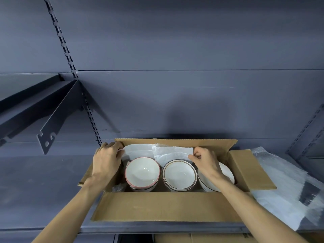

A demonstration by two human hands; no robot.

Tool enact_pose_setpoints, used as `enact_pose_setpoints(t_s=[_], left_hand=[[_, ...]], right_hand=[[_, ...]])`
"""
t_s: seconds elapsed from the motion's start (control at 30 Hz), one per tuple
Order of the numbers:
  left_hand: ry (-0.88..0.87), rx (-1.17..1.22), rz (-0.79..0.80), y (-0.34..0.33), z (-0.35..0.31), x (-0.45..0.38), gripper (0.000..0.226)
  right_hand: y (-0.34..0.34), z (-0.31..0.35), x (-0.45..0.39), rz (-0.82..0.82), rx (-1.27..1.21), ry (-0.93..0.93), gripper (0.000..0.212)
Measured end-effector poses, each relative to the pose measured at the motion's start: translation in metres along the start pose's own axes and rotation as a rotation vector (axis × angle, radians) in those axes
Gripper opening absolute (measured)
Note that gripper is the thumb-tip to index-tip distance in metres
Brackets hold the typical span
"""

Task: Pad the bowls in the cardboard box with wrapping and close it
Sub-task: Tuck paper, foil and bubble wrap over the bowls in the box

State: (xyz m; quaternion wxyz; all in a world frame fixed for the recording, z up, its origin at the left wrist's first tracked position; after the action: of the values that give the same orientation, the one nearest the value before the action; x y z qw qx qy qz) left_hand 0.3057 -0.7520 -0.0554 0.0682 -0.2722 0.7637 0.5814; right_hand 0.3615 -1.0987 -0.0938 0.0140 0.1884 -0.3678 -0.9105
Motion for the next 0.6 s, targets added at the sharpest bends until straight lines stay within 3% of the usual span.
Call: enact_pose_setpoints(t_s=[0.13, 0.37, 0.47, 0.6], left_hand=[[0.020, -0.002, 0.000, -0.002, 0.005, -0.001, 0.008], [0.023, 0.079, -0.060, 0.007, -0.004, 0.003, 0.020], [-0.089, 0.176, -0.114, 0.018, -0.030, 0.006, 0.024], [-0.297, 0.276, -0.139, 0.029, -0.096, 0.001, 0.024]], right_hand=[[0.005, -0.004, 0.001, -0.090, 0.053, -0.026, 0.026], [0.014, -0.006, 0.003, -0.062, 0.052, -0.079, 0.011], [0.030, -0.008, 0.006, -0.023, 0.070, -0.061, 0.005], [0.073, -0.022, 0.014, -0.080, 0.088, -0.050, 0.015]])
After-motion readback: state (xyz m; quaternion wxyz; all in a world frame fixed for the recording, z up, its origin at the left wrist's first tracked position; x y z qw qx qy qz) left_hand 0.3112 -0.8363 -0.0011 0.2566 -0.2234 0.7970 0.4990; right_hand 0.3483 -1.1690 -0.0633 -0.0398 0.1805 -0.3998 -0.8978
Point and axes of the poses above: each hand's wrist, its own x-axis away from the middle knuckle, its own y-axis out of the back of the hand, z = x × y, the point moved 4 cm from there along -x, towards the middle knuckle, and after that the axes turned 12 degrees about y, right-handed, at the moved point
